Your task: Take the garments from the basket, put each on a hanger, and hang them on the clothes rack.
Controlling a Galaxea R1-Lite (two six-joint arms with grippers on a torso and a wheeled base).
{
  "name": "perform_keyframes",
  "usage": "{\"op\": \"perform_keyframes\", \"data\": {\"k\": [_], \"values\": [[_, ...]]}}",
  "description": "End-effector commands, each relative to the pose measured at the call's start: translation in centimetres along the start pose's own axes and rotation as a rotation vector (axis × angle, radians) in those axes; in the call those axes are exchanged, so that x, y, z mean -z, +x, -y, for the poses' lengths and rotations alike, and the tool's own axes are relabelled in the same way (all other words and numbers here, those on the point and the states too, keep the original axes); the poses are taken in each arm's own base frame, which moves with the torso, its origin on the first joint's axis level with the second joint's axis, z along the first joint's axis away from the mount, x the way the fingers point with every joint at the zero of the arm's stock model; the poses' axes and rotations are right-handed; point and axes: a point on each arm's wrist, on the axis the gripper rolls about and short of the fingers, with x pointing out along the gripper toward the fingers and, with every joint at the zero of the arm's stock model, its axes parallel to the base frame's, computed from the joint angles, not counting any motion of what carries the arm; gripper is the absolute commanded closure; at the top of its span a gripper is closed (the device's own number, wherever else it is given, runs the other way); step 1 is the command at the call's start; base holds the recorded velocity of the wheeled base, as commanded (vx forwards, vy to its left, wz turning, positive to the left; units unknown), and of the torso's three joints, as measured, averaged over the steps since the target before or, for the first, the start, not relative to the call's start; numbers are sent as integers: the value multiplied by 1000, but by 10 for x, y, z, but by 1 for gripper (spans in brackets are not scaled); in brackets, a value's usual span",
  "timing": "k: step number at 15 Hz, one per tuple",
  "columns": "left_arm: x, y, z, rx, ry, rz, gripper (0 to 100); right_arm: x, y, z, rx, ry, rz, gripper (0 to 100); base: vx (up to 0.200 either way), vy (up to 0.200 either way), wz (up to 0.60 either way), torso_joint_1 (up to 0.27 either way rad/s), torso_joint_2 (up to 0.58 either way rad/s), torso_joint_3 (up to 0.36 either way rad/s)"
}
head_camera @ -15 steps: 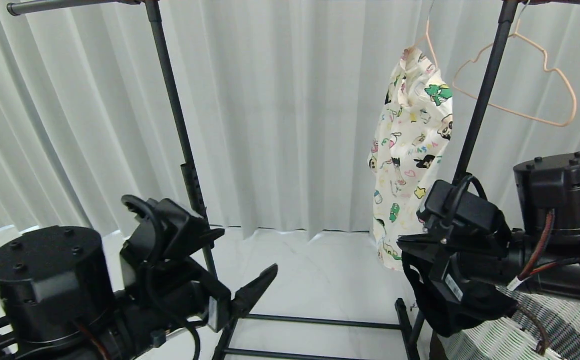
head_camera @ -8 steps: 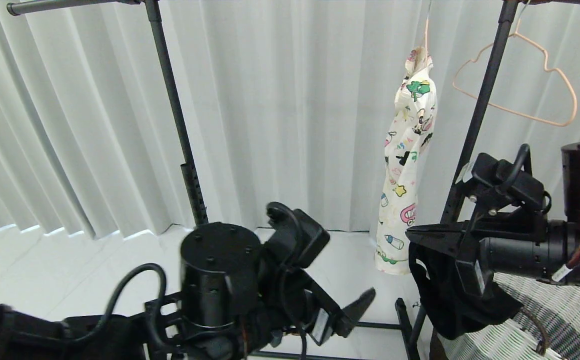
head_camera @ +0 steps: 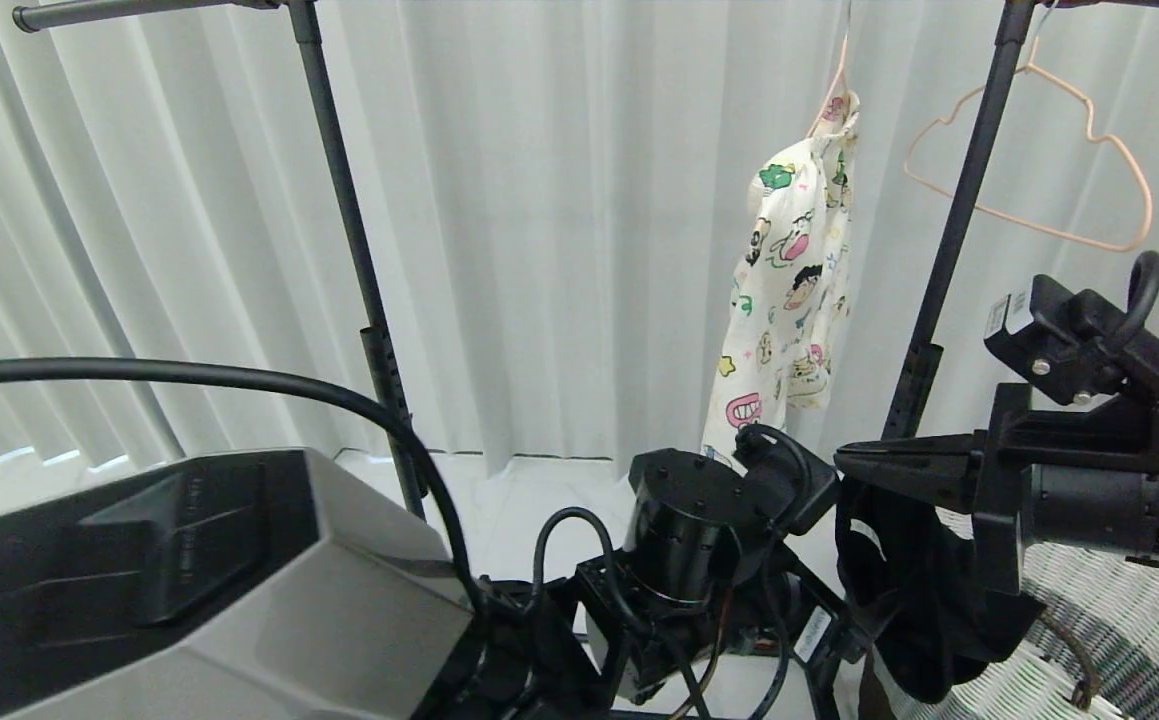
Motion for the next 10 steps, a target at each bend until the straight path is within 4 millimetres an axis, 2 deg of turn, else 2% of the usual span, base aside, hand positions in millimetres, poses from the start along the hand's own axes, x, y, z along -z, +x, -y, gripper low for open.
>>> {"op": "perform_keyframes", "data": {"k": [1,3,5,9,10], "values": [[25,31,-3,3,-5,-37,0,0,-1,2,8,3,3,100,0,0,0,0,0,0],[36,47,-8,-6,-6,-41,0,1,-2,5,8,9,6,100,0,0,0,0,0,0],[42,53,-11,-13,-8,-46,0,1,-3,7,14,10,5,100,0,0,0,0,0,0],[52,48,-23,-44,-18,-81,0,1,-3,9,24,14,4,100,0,0,0,0,0,0],[50,47,-26,-49,-19,-73,100,1,-2,9,24,13,5,100,0,0,0,0,0,0]]}}
